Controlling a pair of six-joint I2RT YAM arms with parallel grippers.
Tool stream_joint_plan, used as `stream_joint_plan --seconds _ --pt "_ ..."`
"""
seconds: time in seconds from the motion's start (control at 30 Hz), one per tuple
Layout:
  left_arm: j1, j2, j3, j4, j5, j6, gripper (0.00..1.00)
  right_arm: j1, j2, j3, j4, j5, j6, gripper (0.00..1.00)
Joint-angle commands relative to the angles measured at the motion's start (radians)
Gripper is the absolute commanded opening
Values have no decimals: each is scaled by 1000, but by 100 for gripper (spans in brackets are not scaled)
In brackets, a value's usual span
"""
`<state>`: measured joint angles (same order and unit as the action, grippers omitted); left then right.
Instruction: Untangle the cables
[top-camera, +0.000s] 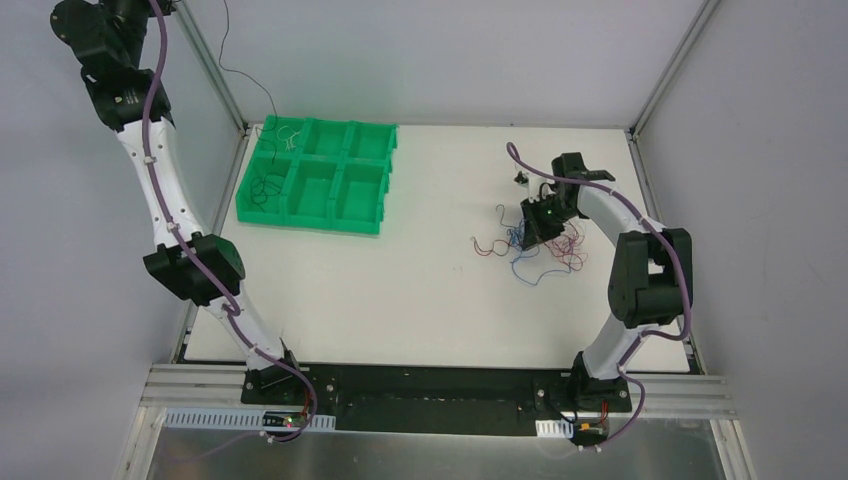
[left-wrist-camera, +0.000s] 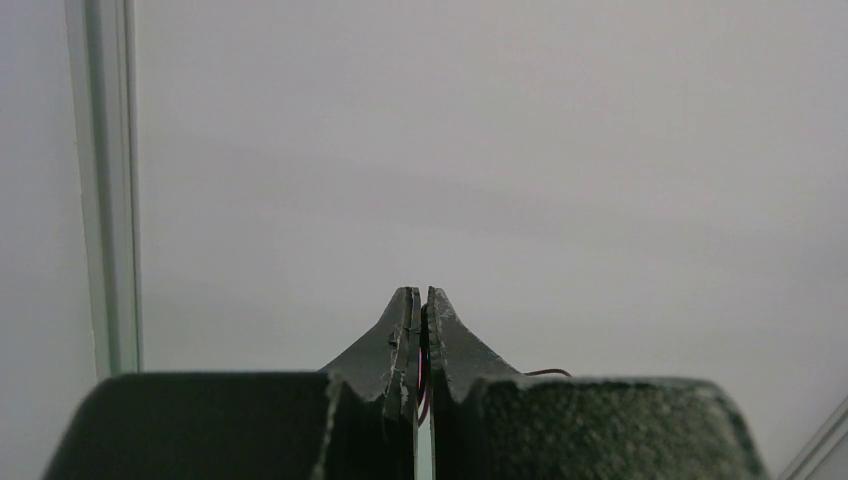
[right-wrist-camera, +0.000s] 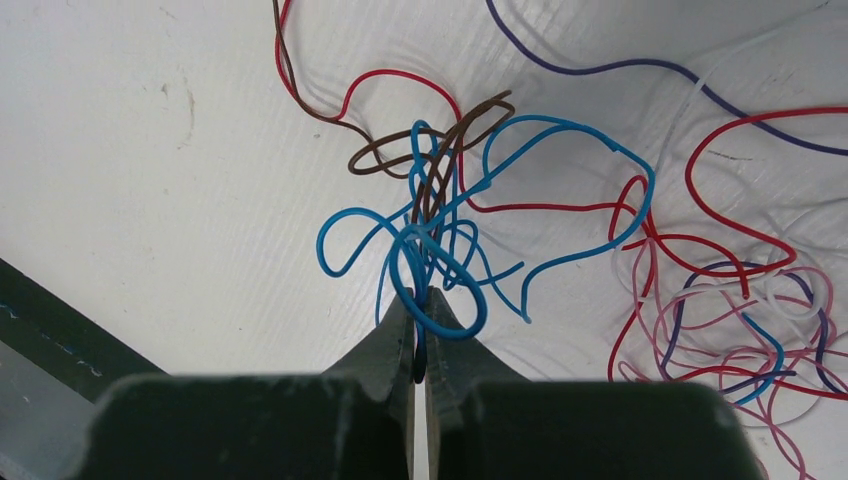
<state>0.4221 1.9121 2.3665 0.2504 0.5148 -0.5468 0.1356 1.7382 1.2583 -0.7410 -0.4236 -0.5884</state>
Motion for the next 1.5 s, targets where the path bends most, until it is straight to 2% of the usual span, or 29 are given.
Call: stream_joint_plan --seconds 0.0,0.27,0.6,0.83,1.0,1.13,1.23,1.33,1.47 --pt "-27 -56 3 64 18 -27 0 11 17 54 -11 -4 13 0" --pt "-115 46 95 83 13 38 0 18 27 55 -10 0 14 0" --pt "-217 173 143 129 -94 157 0 22 32 52 -2 17 18 0" --pt "-236 240 83 139 -77 237 0 24 41 45 -4 26 16 0" --pt "-239 214 -69 145 -37 270 0 25 40 41 0 34 11 0" --pt "-243 130 -288 154 62 219 0 26 42 38 -1 36 6 0" --pt "-251 43 -494 149 80 222 0 26 44 41 1 36 4 0" --pt "-251 17 -607 79 29 259 0 25 48 43 4 29 8 0" --pt "-252 48 -640 -54 -64 335 0 25 52 45 2 27 9 0"
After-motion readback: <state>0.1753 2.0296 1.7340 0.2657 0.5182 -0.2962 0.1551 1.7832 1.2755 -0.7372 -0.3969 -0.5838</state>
